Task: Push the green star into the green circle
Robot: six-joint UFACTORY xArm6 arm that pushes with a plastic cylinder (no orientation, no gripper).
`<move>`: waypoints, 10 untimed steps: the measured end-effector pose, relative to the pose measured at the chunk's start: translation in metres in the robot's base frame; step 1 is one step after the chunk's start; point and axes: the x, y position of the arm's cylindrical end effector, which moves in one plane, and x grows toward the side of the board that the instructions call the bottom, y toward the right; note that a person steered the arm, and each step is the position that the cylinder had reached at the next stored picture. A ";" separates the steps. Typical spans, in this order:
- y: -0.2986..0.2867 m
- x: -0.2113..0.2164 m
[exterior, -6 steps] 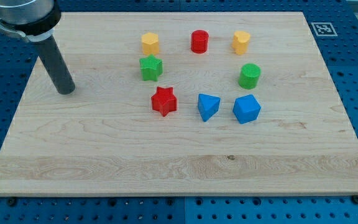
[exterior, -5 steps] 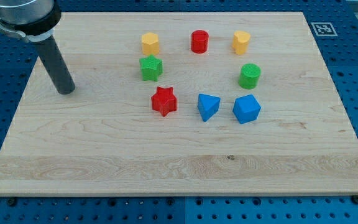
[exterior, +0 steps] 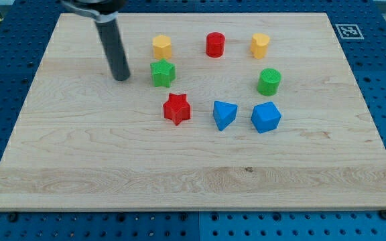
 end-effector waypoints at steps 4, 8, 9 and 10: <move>0.160 -0.008; 0.265 0.005; 0.265 0.036; 0.269 0.055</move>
